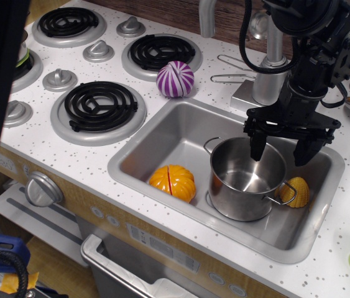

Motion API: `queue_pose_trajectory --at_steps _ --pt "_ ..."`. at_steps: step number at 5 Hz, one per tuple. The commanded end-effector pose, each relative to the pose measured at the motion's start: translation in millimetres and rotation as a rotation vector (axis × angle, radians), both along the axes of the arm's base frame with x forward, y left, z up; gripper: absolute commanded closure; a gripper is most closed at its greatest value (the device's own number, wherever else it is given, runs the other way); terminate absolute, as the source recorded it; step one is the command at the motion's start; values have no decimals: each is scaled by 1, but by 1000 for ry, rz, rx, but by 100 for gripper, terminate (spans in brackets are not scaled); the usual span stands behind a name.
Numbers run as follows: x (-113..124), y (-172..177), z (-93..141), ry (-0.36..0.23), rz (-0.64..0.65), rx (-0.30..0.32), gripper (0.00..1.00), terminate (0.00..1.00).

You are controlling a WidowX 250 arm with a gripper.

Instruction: Pick up pot from sink

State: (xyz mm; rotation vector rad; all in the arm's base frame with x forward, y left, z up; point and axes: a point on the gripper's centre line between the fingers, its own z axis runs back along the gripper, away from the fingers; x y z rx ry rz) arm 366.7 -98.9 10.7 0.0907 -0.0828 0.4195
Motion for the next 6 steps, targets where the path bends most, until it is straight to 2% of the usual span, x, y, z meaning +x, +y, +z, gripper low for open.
queue_pose_trajectory --at_steps 1,2,6 --pt "0 0 0 0 0 0 0 0" --pt "0 3 -9 -12 -18 -64 0 0" --pt "-6 1 -34 -97 -5 -77 0 0"
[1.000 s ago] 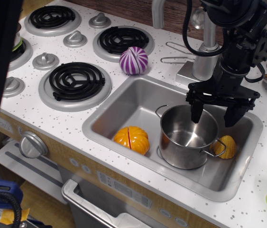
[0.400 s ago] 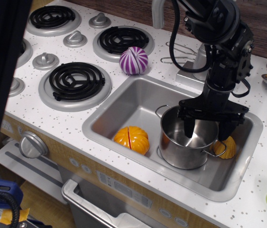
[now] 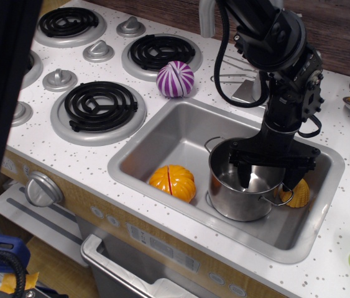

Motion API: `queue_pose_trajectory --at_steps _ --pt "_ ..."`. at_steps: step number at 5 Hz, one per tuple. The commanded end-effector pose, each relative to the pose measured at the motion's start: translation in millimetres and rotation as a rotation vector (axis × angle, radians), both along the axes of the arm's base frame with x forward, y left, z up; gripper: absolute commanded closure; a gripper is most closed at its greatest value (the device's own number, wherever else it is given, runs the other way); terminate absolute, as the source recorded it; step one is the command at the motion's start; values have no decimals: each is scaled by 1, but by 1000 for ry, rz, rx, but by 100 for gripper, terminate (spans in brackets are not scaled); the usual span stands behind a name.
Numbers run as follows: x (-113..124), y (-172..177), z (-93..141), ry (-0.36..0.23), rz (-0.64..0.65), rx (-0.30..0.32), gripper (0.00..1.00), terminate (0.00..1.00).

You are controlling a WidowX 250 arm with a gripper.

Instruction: Pick up pot from sink

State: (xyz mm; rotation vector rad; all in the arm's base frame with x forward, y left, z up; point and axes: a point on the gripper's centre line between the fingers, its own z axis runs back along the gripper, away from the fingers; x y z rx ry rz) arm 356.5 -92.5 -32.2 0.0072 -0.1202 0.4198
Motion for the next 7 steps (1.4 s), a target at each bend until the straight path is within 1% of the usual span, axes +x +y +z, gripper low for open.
queue_pose_trajectory --at_steps 1,2,3,4,5,6,7 --pt "4 -9 10 -56 24 30 100 0" --pt "4 -9 14 -53 16 37 100 0" --pt "4 -5 34 -24 0 84 100 0" --pt "1 6 58 9 -3 123 100 0" --pt "2 17 91 25 -9 146 100 0" --pt "9 22 121 35 -11 162 100 0" --pt "14 17 137 48 -27 191 100 100"
